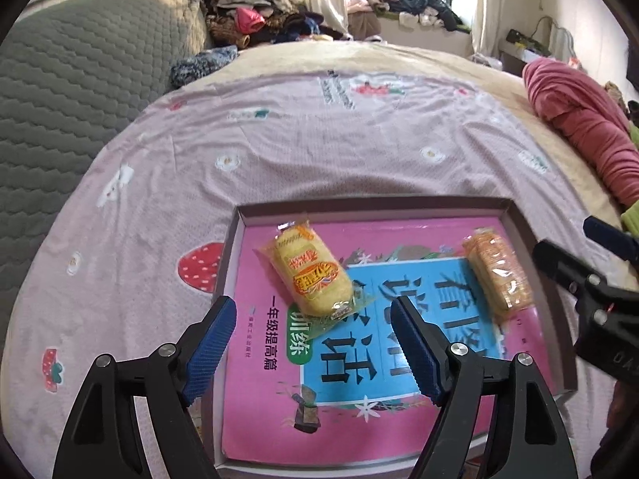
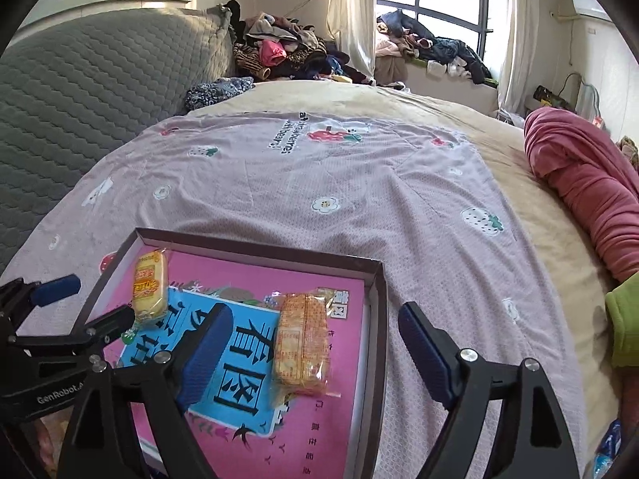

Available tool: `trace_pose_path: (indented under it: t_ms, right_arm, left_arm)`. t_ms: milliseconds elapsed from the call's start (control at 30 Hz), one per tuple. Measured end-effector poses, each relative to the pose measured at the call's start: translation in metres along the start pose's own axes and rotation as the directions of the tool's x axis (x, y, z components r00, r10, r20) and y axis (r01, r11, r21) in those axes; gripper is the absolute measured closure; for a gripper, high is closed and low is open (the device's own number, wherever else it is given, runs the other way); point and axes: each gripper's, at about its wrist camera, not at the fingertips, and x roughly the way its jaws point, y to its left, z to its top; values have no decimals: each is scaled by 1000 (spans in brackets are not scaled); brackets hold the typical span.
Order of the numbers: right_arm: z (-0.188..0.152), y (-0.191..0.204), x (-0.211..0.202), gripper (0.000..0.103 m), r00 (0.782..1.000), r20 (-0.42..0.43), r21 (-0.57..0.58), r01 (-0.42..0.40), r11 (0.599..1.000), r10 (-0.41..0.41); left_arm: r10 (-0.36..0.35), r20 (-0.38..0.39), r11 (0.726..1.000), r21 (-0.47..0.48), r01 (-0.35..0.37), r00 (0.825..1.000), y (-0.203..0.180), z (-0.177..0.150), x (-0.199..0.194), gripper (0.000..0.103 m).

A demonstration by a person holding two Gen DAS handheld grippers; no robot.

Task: Organize objects
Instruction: 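Open both grippers to drop the cake and wafer pack onto the book, then withdraw both grippers and move toward the walnut and green ring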

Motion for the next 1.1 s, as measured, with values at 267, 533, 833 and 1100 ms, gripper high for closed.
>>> trace_pose_path:
  t_ms: [267, 533, 833, 1100]
  right_arm:
    - [-13, -1, -41, 12, 999, 53, 28, 4, 1000, -6]
    - [-34, 7, -98, 8, 991, 127, 26, 35, 999, -38]
    - [-55, 31, -152, 7, 988, 153, -2, 7, 1000, -6]
    - [-80, 60, -189, 7, 990, 138, -18, -24, 1000, 26]
  left_arm:
    - [23, 34, 1000, 10, -24, 999, 1, -2, -39, 22]
    - [36, 94, 999, 4, -37, 995, 14, -13, -97, 22]
    - [67, 118, 997, -41, -63, 991, 43, -31, -157, 22]
    - [71, 149, 996, -69, -61, 986, 70, -54, -209, 22]
